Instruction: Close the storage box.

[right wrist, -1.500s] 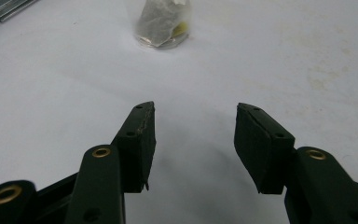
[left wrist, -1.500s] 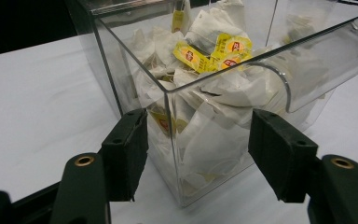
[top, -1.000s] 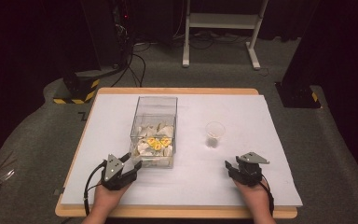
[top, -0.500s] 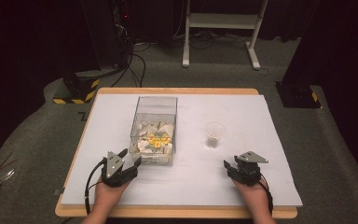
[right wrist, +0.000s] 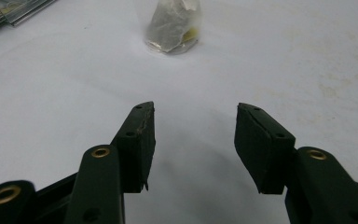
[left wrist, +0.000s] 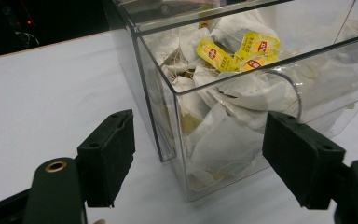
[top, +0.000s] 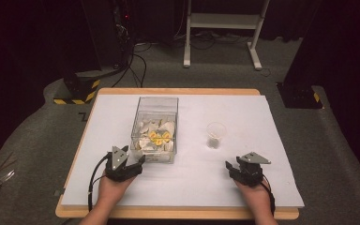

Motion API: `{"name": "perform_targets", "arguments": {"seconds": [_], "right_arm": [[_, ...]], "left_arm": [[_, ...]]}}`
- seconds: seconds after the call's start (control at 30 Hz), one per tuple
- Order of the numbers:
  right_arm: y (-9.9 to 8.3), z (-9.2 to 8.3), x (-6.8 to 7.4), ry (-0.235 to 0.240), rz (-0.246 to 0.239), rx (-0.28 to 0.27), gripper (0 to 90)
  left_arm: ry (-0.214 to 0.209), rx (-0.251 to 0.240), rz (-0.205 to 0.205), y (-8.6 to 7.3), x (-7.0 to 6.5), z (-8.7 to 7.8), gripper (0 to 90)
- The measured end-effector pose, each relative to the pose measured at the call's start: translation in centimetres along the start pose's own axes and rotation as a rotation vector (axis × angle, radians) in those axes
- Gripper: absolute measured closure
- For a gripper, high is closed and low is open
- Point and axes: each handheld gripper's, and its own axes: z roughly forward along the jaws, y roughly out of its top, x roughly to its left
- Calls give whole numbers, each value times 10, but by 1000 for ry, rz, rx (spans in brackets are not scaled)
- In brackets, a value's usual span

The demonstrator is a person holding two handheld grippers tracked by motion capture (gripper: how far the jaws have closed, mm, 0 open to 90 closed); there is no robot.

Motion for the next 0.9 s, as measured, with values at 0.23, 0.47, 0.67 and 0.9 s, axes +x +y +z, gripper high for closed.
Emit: {"name": "perform_targets", "arguments": {"seconds": [0.23,0.47,0.67,0.9], "right_arm": [[0,0,0,0,-2,1,478],[0,-1,0,-1,6,1,476],[0,0,0,-1,-2,1,475],[0,0,1,0,-2,2,475]], "left_arm": [[4,-2,-18,2,2,5,256],[0,-2,-27,3,4,9,253],[-2,-3,-44,4,6,12,256],[-6,1,-49,5,8,15,256]]}}
